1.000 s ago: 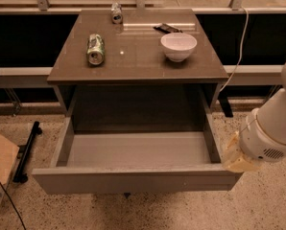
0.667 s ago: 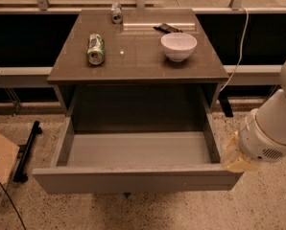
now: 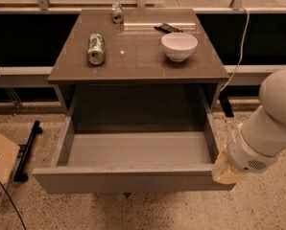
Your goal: Close top drawer
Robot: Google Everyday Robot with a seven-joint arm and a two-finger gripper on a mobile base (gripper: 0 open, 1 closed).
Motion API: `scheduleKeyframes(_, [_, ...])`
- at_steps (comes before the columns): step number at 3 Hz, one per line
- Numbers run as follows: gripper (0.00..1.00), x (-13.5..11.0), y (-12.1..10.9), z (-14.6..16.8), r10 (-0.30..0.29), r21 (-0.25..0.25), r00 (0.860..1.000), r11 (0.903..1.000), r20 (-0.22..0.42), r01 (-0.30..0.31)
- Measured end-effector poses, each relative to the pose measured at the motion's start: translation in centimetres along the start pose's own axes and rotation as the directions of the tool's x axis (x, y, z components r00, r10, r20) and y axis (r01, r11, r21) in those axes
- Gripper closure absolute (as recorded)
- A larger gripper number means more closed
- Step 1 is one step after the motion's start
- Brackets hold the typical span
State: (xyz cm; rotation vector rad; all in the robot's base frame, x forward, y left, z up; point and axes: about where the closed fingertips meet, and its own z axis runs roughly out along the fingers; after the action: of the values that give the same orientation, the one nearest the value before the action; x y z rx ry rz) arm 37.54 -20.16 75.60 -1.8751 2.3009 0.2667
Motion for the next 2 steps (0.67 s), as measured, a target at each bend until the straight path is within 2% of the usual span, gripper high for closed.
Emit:
scheduleKeyframes(1, [1.0, 0.5, 0.6, 3.5, 0.017, -0.066, 1.0, 0.9977, 0.012, -0.016])
scheduleKeyframes(2, [1.0, 0.8, 1.1, 5.6, 0.026, -0.099, 0.999, 0.9948, 0.023, -0.024])
